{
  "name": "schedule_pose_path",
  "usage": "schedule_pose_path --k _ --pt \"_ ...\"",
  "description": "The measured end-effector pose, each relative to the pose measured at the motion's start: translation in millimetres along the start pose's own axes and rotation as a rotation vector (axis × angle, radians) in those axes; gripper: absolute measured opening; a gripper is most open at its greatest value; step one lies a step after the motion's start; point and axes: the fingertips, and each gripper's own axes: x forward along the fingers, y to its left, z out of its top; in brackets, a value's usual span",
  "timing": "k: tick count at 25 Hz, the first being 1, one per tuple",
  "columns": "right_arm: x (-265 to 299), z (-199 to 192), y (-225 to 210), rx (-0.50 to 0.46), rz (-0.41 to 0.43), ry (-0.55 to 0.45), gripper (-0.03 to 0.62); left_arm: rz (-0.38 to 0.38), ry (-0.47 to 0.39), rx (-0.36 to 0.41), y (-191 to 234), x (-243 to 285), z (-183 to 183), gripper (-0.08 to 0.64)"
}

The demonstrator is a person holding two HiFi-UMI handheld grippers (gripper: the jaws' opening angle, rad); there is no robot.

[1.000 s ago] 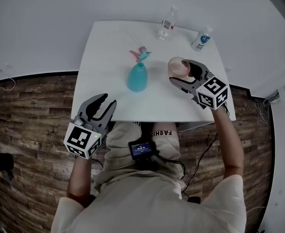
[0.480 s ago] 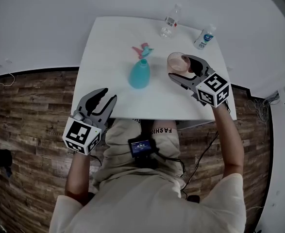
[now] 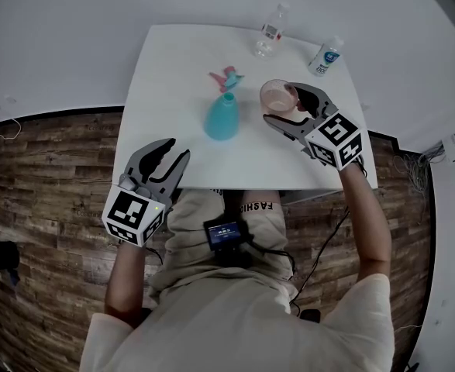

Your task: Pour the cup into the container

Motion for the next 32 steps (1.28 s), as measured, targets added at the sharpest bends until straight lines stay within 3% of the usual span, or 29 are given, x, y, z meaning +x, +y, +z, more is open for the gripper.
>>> schedule_pose_path --k 21,32 --pt "9.4 21.8 4.5 -0.11 -0.003 0.084 0.364 -0.072 0.046 0.035 -20.8 6.5 -6.1 0.141" --pt "8.7 22.8 10.7 -0.17 -0.007 0.144 0.362 -0.074 0.036 0.046 -23.7 11.2 0.2 0.141"
